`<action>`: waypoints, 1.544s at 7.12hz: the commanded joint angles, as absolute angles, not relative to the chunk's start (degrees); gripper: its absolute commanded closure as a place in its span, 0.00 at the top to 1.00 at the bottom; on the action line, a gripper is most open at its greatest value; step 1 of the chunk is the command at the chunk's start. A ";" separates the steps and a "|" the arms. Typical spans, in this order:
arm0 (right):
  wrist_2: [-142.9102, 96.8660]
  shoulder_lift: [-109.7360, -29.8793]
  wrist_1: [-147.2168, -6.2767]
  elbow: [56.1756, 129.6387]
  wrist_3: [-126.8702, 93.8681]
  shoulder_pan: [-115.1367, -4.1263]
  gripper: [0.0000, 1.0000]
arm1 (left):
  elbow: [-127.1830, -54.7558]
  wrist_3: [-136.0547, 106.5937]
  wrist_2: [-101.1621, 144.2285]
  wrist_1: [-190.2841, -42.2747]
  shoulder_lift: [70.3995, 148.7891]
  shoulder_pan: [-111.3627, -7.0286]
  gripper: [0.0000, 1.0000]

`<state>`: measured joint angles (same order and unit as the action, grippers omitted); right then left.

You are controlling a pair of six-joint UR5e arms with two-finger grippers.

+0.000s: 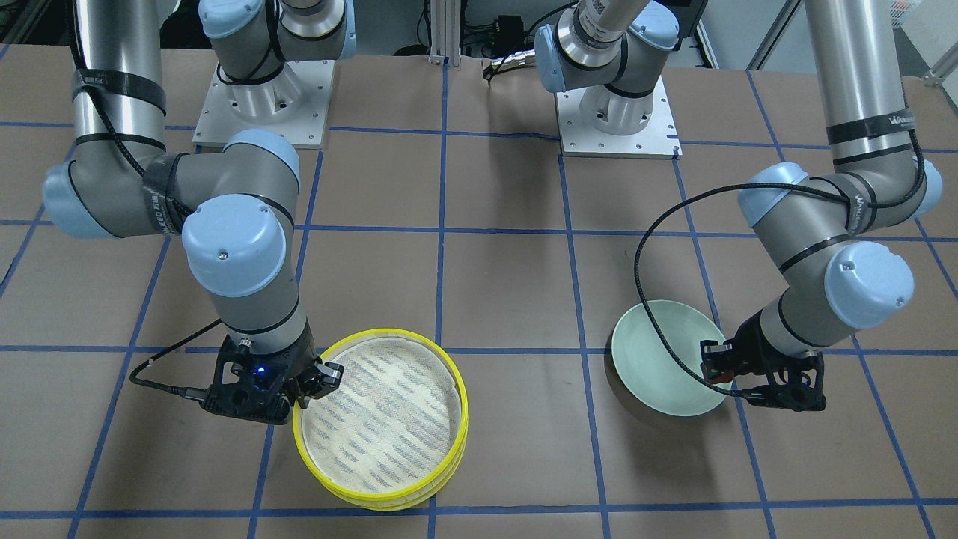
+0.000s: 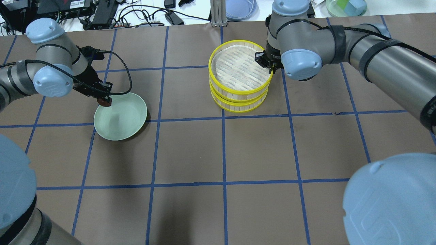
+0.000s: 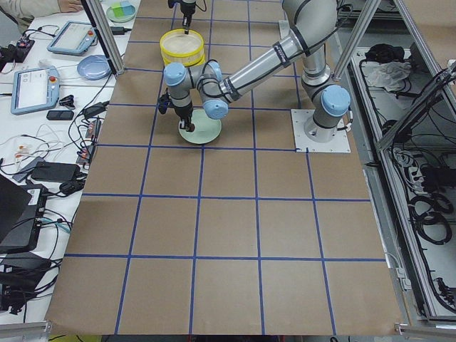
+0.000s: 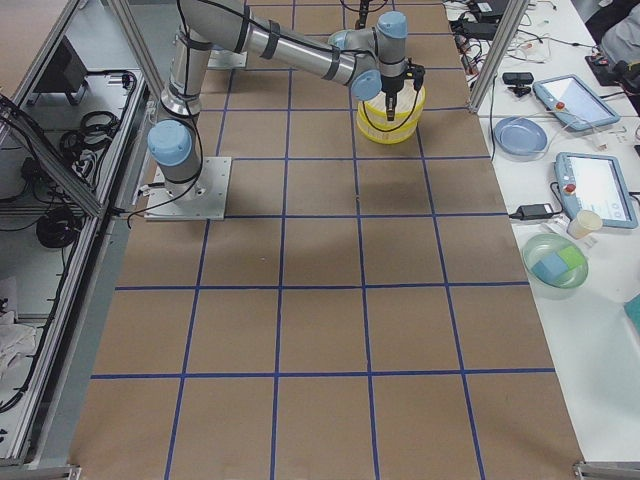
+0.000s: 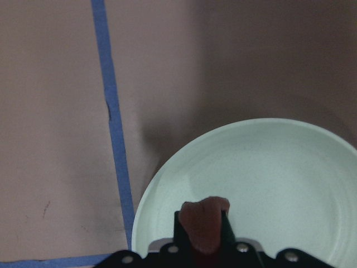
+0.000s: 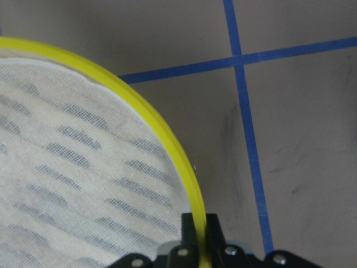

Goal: Stack buns with steamer

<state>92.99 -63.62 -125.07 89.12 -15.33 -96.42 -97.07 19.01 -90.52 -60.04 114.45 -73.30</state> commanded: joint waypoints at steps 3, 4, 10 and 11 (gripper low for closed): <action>92.99 -63.46 -126.47 89.12 -15.21 -96.42 0.15 | -92.38 5.04 -89.30 -60.55 113.82 -73.56 0.00; 92.99 -63.46 -126.39 89.21 -15.38 -96.33 0.33 | -92.29 0.57 -89.30 -60.21 113.73 -74.17 0.00; 92.90 -63.46 -125.51 89.21 -15.56 -96.42 0.13 | -89.38 -8.17 -89.30 -59.94 112.77 -79.36 0.00; 92.90 -63.46 -125.51 89.73 -15.56 -96.42 0.00 | -89.38 -8.17 -89.47 -59.94 112.68 -79.37 0.00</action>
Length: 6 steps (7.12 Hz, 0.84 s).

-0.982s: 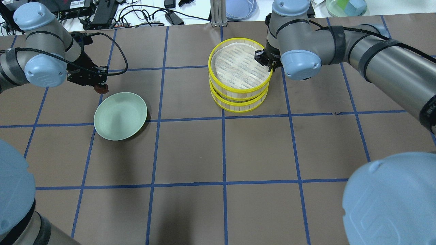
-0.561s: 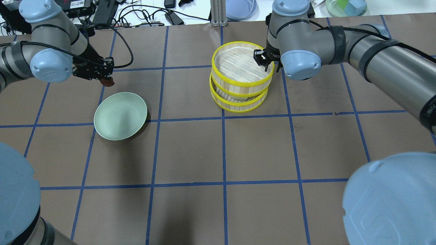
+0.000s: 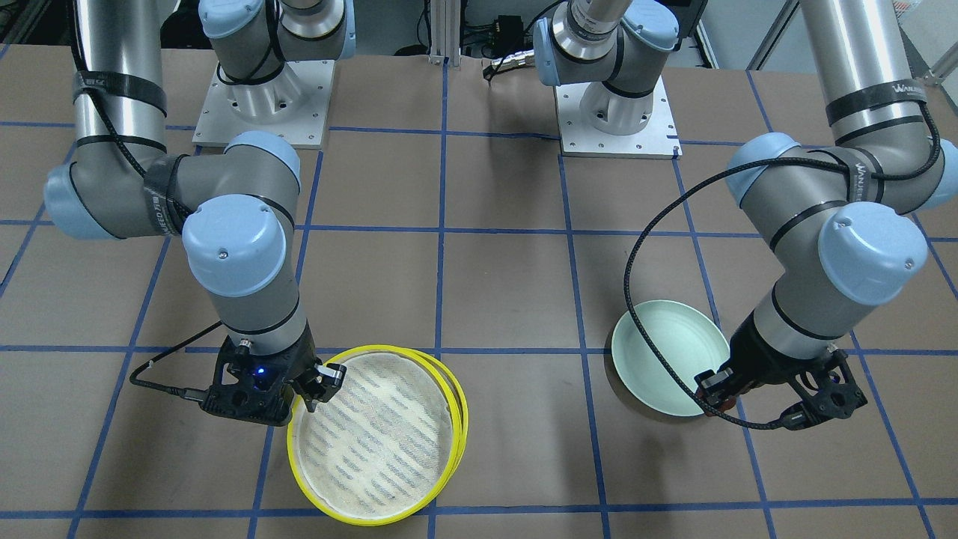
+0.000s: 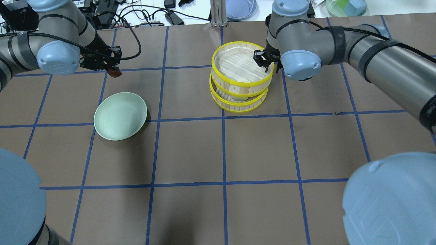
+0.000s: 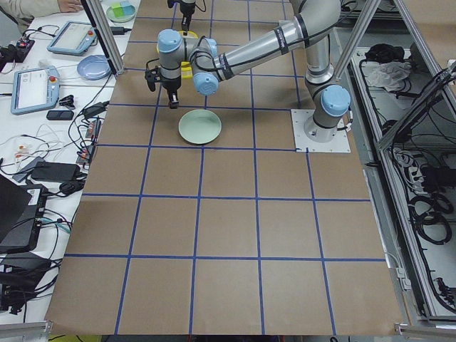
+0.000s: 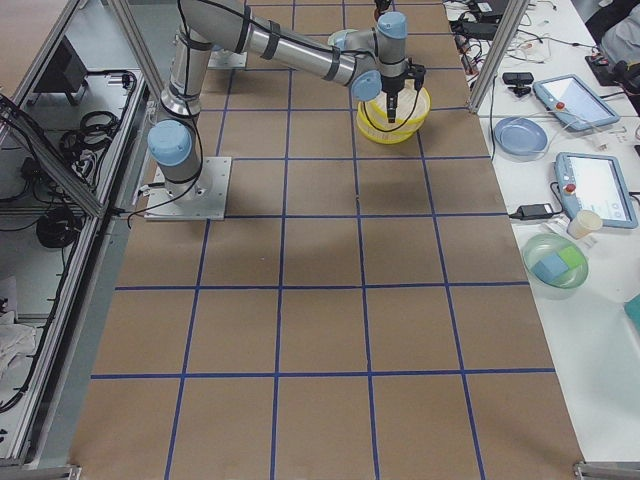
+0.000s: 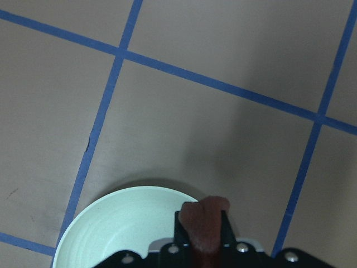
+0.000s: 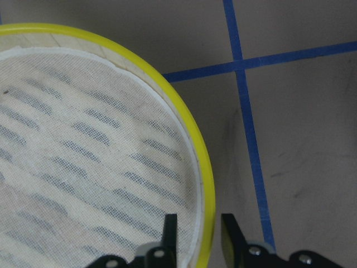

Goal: Stack buns with steamer

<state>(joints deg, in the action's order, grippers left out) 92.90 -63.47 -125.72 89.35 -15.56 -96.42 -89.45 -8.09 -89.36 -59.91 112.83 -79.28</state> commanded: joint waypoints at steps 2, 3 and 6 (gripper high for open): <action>92.90 -63.46 -125.42 90.00 -15.56 -96.42 0.00 | -89.38 -8.09 -89.91 -60.03 112.76 -79.28 0.00; 92.90 -63.63 -125.51 90.00 -15.56 -96.42 0.00 | -89.38 -7.82 -90.00 -60.03 112.68 -79.28 0.00; 93.34 -65.64 -125.95 88.95 -18.97 -99.03 0.00 | -89.38 -7.38 -90.35 -60.03 113.20 -79.19 0.00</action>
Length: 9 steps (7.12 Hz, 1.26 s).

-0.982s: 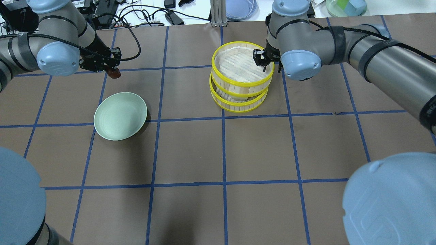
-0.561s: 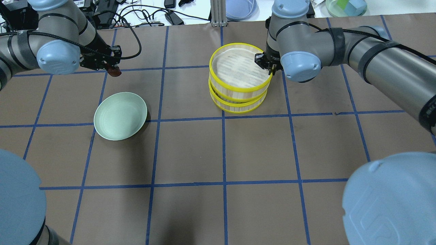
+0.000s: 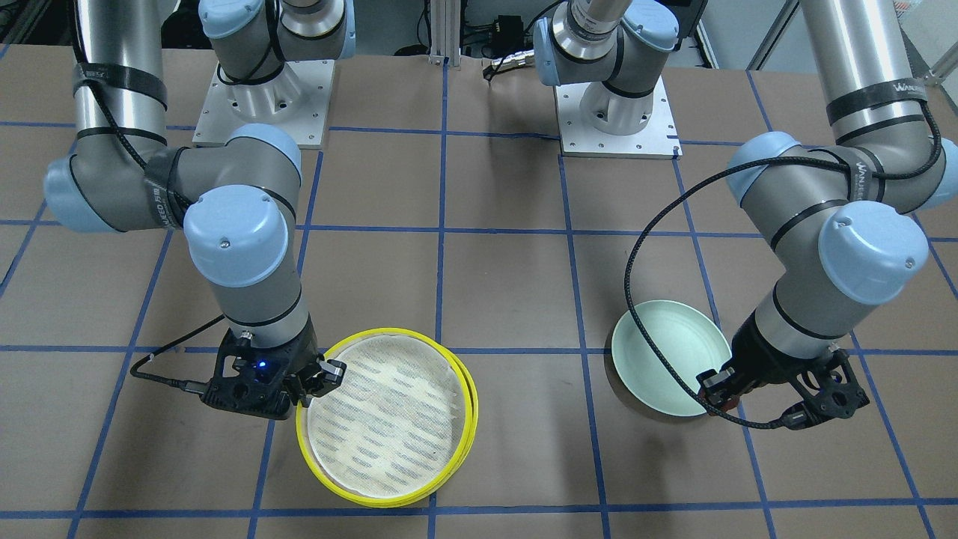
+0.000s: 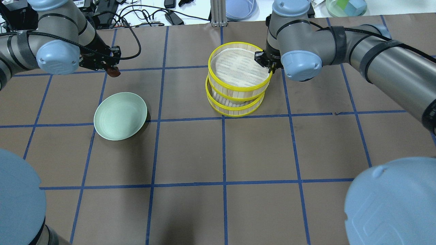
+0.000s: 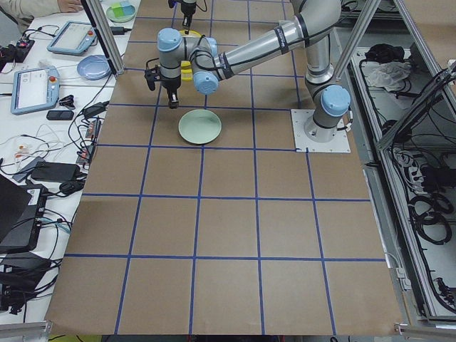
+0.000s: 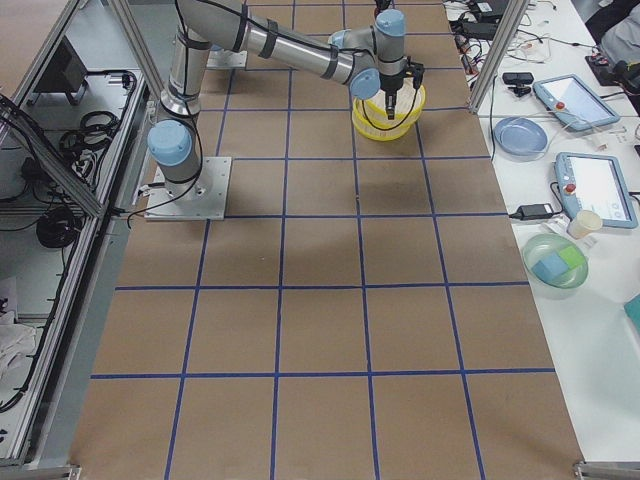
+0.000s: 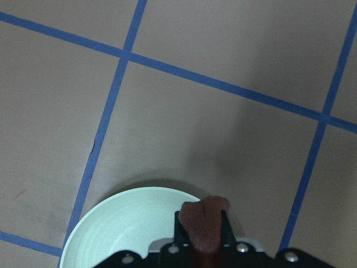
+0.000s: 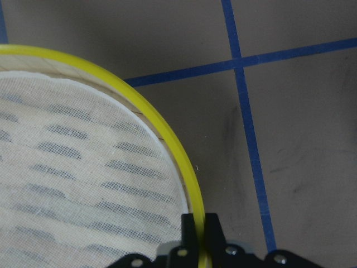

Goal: Stack buns with steamer

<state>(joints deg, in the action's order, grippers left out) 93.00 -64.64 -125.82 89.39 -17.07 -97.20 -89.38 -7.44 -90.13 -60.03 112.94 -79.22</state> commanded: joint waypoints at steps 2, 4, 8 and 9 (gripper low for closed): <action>93.96 -66.27 -126.03 89.21 -20.31 -100.72 0.00 | -89.39 -7.30 -90.35 -60.03 113.20 -79.10 0.00; 98.50 -66.10 -126.04 89.82 -20.04 -100.63 0.00 | -89.47 -7.29 -90.35 -60.03 113.38 -79.10 0.00; 99.05 -66.44 -126.30 92.37 -20.74 -100.63 0.00 | -89.56 -7.29 -90.35 -59.94 113.64 -79.10 0.00; 98.97 -66.10 -126.39 92.72 -20.74 -100.63 0.00 | -89.56 -7.29 -90.35 -59.94 113.82 -79.10 0.00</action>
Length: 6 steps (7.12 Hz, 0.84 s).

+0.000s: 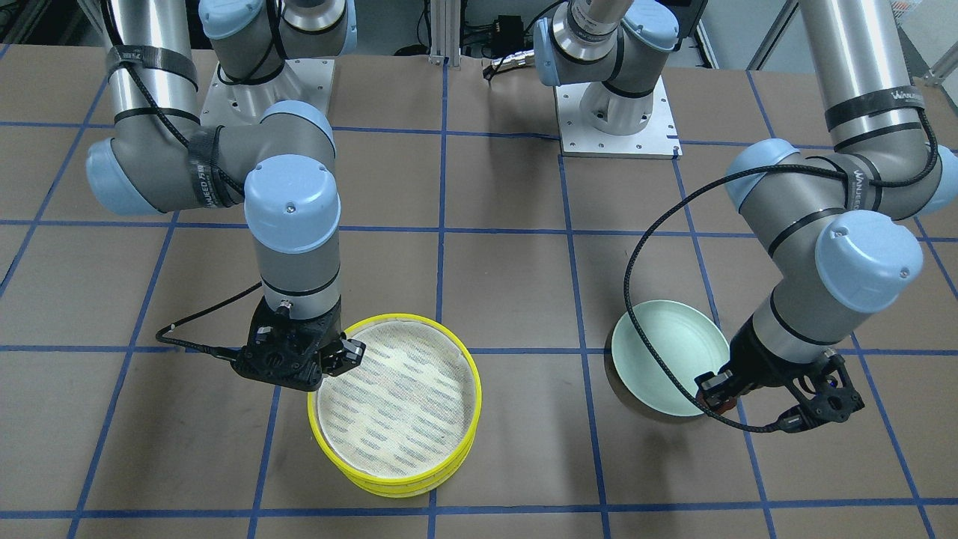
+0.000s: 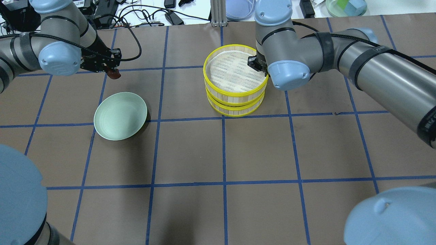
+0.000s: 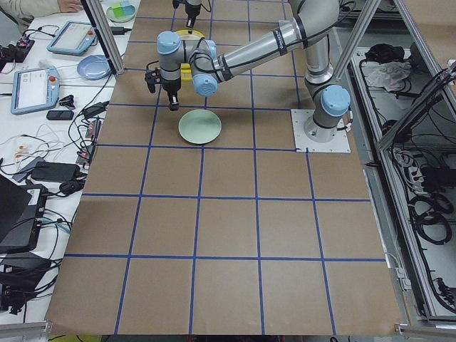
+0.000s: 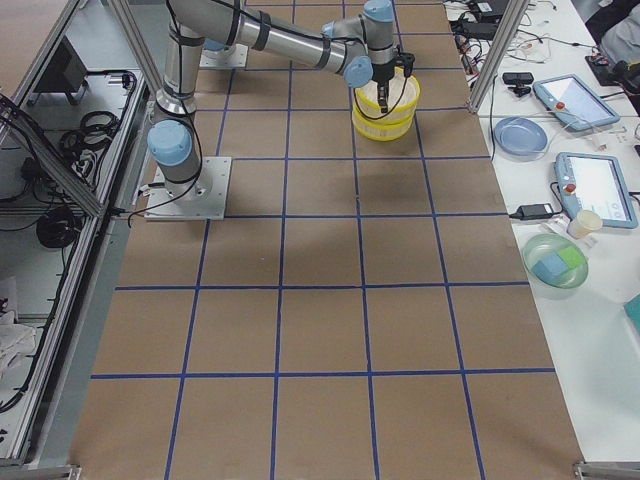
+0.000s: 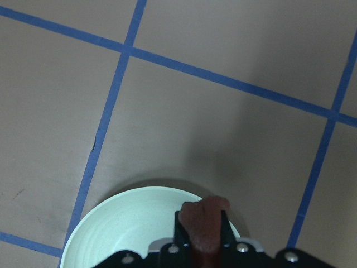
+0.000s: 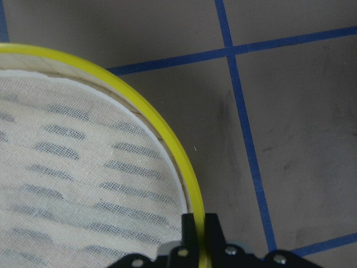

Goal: Stack buns with steamer

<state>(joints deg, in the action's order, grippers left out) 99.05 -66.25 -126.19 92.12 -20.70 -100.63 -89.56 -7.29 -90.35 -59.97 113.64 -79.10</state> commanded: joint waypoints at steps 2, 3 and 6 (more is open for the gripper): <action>98.44 -66.45 -128.39 92.81 -20.74 -100.63 0.00 | -89.82 -7.21 -90.35 -60.03 113.90 -79.10 0.00; 98.44 -66.36 -130.15 92.81 -20.74 -100.63 0.00 | -89.91 -6.86 -90.35 -60.03 113.99 -79.10 0.00; 98.44 -65.83 -129.99 92.81 -20.74 -100.63 0.00 | -90.09 -6.77 -90.44 -59.94 113.99 -79.01 0.00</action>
<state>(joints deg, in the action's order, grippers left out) 98.55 -66.02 -130.07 92.81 -20.74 -100.63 -89.97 -6.81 -90.43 -59.95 113.99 -79.06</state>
